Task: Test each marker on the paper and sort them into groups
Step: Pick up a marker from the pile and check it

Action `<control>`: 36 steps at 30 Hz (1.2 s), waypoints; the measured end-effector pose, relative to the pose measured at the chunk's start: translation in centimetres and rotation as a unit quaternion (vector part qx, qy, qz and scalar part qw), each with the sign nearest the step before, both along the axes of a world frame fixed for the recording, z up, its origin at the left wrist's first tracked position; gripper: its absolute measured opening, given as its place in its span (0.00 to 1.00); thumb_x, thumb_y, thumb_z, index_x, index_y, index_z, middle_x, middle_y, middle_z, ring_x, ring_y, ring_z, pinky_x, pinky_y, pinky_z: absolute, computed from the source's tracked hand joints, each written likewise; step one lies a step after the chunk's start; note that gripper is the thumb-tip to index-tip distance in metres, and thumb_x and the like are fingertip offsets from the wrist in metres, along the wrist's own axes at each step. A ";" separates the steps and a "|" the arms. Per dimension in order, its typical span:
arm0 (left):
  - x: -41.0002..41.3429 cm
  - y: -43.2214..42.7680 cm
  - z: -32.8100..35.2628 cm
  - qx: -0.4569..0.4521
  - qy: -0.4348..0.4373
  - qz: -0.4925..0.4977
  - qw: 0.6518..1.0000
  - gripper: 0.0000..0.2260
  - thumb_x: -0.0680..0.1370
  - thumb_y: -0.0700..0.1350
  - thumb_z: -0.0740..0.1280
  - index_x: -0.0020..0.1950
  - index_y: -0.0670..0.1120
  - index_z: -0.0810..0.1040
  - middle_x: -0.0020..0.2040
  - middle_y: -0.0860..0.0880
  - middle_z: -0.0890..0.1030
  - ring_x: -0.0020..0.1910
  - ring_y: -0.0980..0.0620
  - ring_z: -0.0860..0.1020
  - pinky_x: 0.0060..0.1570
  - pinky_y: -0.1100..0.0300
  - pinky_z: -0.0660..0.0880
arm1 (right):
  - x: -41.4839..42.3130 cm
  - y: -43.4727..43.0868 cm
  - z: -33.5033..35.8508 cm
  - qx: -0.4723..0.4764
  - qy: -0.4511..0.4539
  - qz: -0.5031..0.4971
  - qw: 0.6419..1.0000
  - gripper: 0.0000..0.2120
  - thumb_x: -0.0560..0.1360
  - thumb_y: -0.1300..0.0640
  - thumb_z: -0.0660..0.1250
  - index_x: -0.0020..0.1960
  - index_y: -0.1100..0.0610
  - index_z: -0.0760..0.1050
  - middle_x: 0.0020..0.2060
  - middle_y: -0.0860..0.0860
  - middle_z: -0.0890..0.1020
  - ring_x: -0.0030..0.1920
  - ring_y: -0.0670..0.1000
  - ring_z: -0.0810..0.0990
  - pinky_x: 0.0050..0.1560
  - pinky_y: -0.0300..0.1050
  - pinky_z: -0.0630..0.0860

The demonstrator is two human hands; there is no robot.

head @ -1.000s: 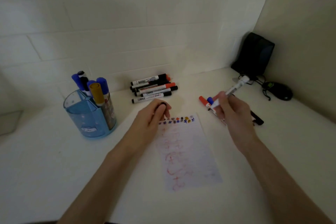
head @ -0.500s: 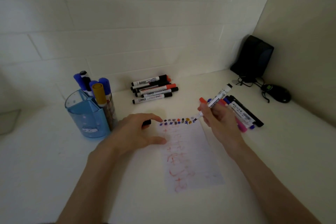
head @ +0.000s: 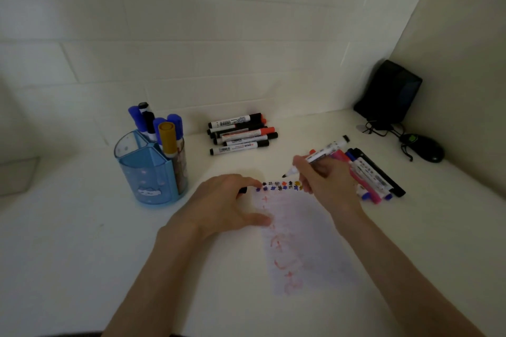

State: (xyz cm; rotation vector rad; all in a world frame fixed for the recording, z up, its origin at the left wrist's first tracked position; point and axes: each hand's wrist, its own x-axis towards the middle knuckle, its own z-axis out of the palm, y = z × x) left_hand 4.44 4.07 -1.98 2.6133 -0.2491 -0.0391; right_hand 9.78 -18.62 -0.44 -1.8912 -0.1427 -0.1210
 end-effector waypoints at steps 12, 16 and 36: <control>0.5 0.0 -0.6 -0.014 -0.007 0.005 1.000 0.40 0.60 0.78 0.69 0.68 0.64 0.71 0.59 0.62 0.78 0.56 0.60 0.75 0.56 0.57 0.75 | -1.3 4.5 -2.4 -0.019 -0.032 0.010 0.999 0.11 0.78 0.58 0.72 0.39 0.46 0.81 0.35 0.41 0.87 0.37 0.42 0.86 0.37 0.34 0.79; 0.5 0.0 -0.5 -0.018 -0.008 -0.001 1.000 0.38 0.61 0.78 0.69 0.67 0.65 0.71 0.58 0.62 0.78 0.55 0.60 0.75 0.56 0.56 0.75 | -1.5 4.7 -2.3 -0.030 -0.029 0.027 0.999 0.11 0.78 0.58 0.73 0.39 0.44 0.81 0.34 0.39 0.86 0.37 0.40 0.86 0.36 0.30 0.78; 0.3 0.0 -0.4 -0.016 0.002 0.004 1.000 0.41 0.59 0.80 0.68 0.68 0.65 0.70 0.60 0.63 0.77 0.56 0.61 0.75 0.54 0.58 0.74 | -1.8 4.5 -2.1 -0.031 -0.043 0.036 0.998 0.11 0.79 0.59 0.72 0.39 0.47 0.81 0.35 0.44 0.86 0.37 0.44 0.86 0.37 0.37 0.81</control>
